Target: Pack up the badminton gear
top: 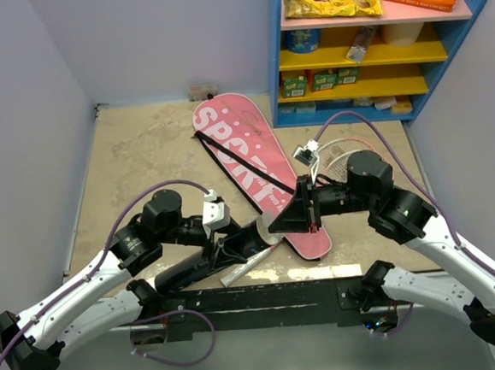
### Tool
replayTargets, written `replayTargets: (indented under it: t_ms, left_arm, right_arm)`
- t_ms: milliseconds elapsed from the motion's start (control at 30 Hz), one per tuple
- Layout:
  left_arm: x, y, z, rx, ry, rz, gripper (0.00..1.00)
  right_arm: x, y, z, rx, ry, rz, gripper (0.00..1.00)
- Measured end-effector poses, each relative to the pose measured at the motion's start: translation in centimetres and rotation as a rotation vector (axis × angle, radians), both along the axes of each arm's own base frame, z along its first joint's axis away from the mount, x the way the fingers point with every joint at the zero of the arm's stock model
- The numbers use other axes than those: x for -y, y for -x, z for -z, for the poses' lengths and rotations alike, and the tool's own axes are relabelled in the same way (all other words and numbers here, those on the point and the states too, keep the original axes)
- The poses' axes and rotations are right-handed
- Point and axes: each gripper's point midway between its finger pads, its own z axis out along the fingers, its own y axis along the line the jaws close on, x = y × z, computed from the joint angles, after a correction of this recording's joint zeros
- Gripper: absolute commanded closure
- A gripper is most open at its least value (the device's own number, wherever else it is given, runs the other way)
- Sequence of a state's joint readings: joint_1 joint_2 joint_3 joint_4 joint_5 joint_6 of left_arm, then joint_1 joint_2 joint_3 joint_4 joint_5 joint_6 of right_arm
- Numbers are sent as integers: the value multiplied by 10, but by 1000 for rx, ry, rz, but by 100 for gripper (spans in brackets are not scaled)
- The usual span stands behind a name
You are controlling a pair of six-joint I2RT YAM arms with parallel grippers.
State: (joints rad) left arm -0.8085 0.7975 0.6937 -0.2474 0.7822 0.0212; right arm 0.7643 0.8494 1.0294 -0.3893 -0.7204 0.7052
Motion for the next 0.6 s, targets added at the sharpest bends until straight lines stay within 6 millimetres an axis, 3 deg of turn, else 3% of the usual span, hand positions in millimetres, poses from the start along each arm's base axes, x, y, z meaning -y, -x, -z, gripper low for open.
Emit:
replayTargets:
  t_ms: [200, 600]
  left_arm:
    - [0, 0, 0, 1, 0, 0, 76]
    - [-1, 1, -3, 7, 8, -1, 76]
  right_arm:
    - [-13, 10, 5, -9, 17, -27, 100]
    - [-18, 5, 11, -4, 43, 20, 100]
